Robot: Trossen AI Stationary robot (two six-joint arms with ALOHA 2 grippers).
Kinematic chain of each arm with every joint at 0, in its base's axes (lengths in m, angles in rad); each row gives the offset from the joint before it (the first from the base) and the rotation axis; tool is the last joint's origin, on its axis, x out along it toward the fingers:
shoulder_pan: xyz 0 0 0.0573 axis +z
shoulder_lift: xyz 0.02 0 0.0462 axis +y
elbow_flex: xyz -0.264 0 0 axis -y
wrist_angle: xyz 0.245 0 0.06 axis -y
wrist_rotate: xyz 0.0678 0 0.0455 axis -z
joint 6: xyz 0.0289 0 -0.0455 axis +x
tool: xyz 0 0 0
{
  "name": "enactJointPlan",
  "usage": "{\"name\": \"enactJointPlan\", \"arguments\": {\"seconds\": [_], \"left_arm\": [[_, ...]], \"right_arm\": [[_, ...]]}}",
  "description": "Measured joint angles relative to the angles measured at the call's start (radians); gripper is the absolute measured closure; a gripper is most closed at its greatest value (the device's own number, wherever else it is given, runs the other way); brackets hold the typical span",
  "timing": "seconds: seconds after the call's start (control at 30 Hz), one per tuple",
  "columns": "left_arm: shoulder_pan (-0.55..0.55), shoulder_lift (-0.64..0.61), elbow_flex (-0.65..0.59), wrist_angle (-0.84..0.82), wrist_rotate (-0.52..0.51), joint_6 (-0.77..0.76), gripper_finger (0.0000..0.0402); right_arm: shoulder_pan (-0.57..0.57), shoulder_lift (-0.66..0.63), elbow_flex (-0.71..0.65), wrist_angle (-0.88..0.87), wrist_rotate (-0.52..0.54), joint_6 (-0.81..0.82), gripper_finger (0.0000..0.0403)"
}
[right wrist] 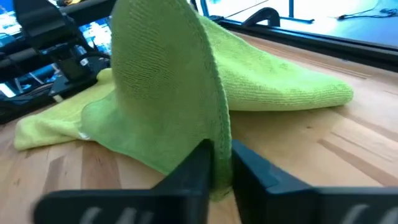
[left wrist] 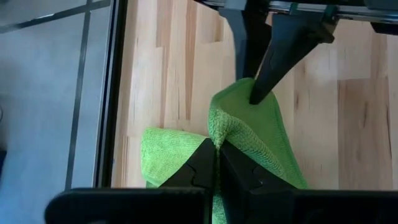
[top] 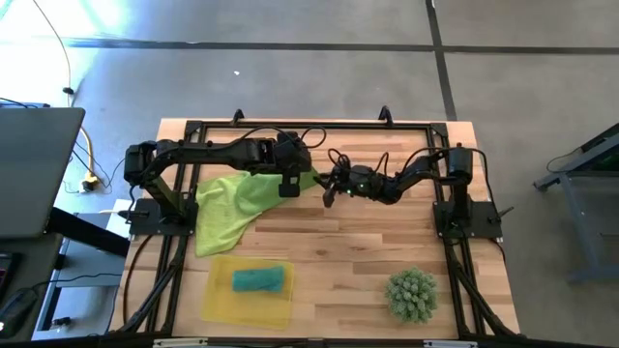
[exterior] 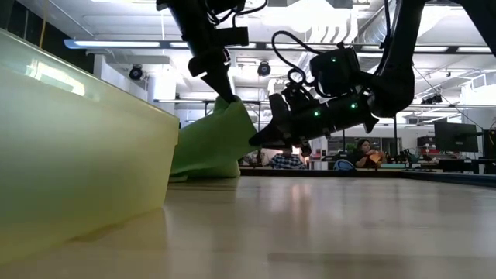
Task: Roll microfiber towels into tight, uniform cylinder then place into a basket
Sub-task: Fold the green microfiber towel
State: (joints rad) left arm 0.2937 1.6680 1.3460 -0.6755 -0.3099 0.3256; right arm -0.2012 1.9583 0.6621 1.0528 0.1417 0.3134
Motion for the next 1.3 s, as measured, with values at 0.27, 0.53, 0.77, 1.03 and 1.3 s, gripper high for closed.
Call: {"name": "enactJointPlan", "arguments": {"seconds": [0.27, 0.53, 0.77, 1.03, 1.3], "left_arm": [[0.0, 0.0, 0.0, 0.0, -0.022, -0.152, 0.0394], [-0.003, 0.0, 0.0, 0.001, 0.006, -0.3, 0.0342], [-0.013, 0.0, 0.0, 0.003, 0.182, -0.37, 0.0296], [-0.059, 0.0, 0.0, 0.128, 0.251, -0.219, 0.0278], [-0.081, 0.035, 0.002, 0.271, 0.284, -0.086, 0.0286]], "right_arm": [[-0.001, -0.019, 0.0, -0.034, -0.124, 0.002, 0.0398], [-0.001, -0.213, 0.0, -0.446, -0.235, -0.049, 0.0401], [0.002, -0.489, -0.002, -0.934, -0.259, -0.117, 0.0402], [0.035, -0.774, -0.002, -1.351, -0.246, -0.232, 0.0402], [0.083, -0.939, -0.001, -1.532, -0.153, -0.269, 0.0403]]}}
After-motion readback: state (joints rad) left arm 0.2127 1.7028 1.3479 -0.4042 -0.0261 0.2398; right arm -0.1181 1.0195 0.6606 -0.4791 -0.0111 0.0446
